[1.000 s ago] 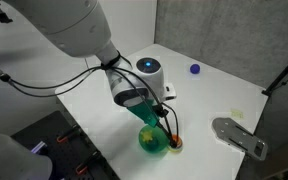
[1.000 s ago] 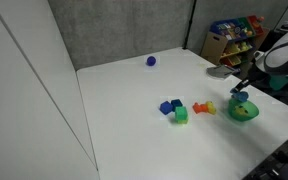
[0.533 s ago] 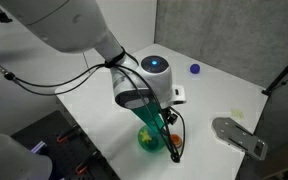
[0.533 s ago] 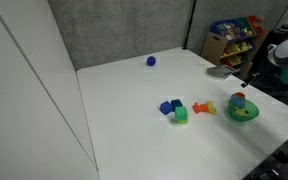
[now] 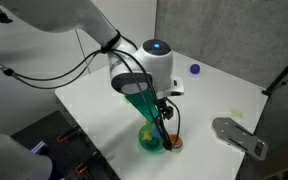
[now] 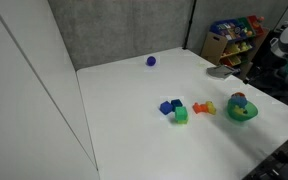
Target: Put the blue object inside the bowl
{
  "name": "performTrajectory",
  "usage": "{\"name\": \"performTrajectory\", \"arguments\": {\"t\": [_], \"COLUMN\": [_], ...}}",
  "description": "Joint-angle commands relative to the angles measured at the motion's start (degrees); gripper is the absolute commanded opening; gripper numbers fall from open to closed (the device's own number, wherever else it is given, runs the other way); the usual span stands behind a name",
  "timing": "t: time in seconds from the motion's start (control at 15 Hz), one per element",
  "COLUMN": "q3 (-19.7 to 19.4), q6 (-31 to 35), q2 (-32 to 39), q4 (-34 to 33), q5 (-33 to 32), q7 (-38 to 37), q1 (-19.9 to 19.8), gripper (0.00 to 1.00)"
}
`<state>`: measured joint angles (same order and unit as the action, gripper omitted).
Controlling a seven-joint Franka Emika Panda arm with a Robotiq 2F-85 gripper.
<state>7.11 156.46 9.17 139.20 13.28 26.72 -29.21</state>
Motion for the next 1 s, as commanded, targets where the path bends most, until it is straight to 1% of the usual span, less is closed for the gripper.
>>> {"name": "performTrajectory", "arguments": {"t": [0.0, 0.2, 0.4, 0.53, 0.67, 0.73, 0.93], "q3": [-5.72, -8.79, -10.32, -10.71, -10.77, -10.80, -11.01], "q6": [-7.78, -14.84, -24.40, -30.26, -34.73, -36.52, -39.22], "q2": [-6.64, -10.57, -13.91, -15.52, -16.86, -17.34, -18.22], "q4": [1.27, 0.88, -0.25, -1.15, -1.92, -2.34, -2.97], "q5": [0.68, -0.60, -1.73, -3.37, -5.17, -5.73, -7.00], "q7": [-4.81, -9.58, -14.55, -18.08, -21.49, -22.71, -25.07], "q1": [7.53, 12.77, 16.73, 18.52, 19.75, 20.17, 20.90], "gripper": [1.00, 1.00, 1.00, 1.00, 1.00, 1.00, 1.00]}}
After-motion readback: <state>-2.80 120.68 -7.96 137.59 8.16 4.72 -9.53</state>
